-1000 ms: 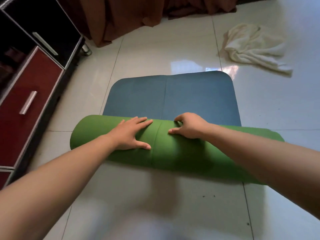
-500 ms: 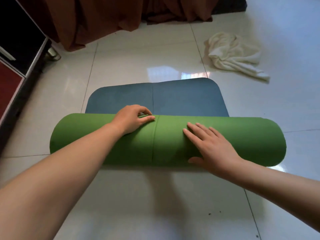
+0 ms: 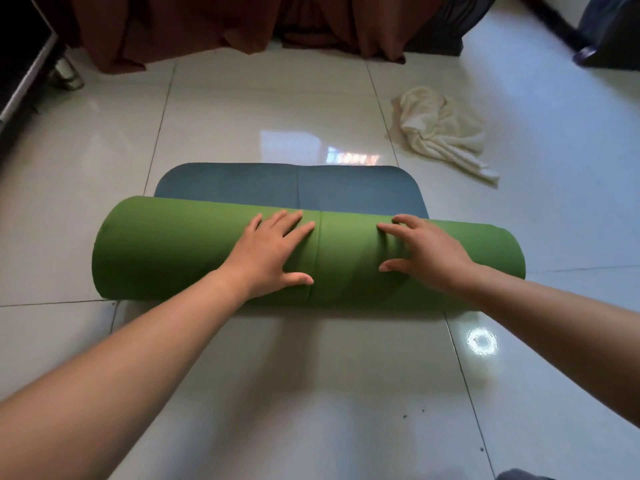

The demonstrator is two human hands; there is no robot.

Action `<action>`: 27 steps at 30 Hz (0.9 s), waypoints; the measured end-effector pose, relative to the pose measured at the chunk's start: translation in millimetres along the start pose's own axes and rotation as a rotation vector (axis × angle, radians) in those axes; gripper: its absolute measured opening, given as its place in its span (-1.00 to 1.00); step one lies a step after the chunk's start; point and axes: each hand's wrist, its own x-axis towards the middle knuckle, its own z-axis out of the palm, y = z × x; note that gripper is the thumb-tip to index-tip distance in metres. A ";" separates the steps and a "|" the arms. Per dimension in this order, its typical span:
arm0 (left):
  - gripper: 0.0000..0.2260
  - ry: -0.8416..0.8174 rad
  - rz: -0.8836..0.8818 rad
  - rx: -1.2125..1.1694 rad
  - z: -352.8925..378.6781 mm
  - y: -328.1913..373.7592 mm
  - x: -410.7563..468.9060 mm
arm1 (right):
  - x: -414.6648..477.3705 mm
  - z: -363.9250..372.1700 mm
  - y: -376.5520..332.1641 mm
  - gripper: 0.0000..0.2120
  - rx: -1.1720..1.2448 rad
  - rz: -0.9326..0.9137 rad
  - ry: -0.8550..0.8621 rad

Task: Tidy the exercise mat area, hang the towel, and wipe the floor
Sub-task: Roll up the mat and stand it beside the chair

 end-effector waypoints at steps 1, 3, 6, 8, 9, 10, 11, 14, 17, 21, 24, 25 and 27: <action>-0.19 -0.012 -0.008 0.019 -0.7 -0.4 -2.8 | 4.5 -1.0 0.5 -0.30 0.016 -0.010 -0.011; -0.20 -0.042 -0.013 0.049 -0.6 -1.0 -8.3 | 12.4 -3.6 1.1 -0.32 0.051 -0.019 -0.051; -0.17 -0.100 -0.027 0.097 -0.5 -5.4 -14.9 | 27.4 -9.9 4.1 -0.35 0.077 -0.034 -0.111; -0.14 -0.133 -0.053 0.122 -2.3 -8.2 -12.7 | 38.7 -14.8 7.6 -0.37 0.077 -0.054 -0.131; -0.12 -0.144 -0.071 0.133 -3.7 -8.6 -9.8 | 44.7 -16.6 10.6 -0.38 0.078 -0.069 -0.134; -0.10 -0.152 -0.093 0.144 -5.6 -7.6 -6.2 | 50.2 -18.3 13.6 -0.39 0.081 -0.087 -0.137; -0.09 -0.159 -0.117 0.152 -7.8 -5.4 -1.9 | 55.4 -19.1 17.3 -0.40 0.091 -0.107 -0.138; -0.04 -0.193 -0.199 0.164 -14.9 5.5 15.9 | 67.7 -18.4 29.7 -0.44 0.148 -0.162 -0.115; 0.06 -0.269 -0.209 0.176 -25.2 14.7 41.4 | 73.0 -15.0 39.0 -0.46 0.197 -0.205 -0.090; 0.16 -0.409 -0.130 0.233 -40.5 15.3 68.3 | 70.6 -4.1 45.8 -0.46 0.199 -0.257 -0.065; 0.14 -0.452 -0.119 0.192 -44.6 11.9 79.1 | 66.0 6.2 47.6 -0.32 0.110 -0.287 -0.038; 0.13 -0.462 -0.117 0.170 -45.1 9.2 82.4 | 64.8 8.4 47.0 -0.26 0.090 -0.287 -0.036; 0.10 -0.461 -0.109 0.117 -46.8 -0.9 89.6 | 65.2 9.3 45.6 -0.15 0.060 -0.294 -0.033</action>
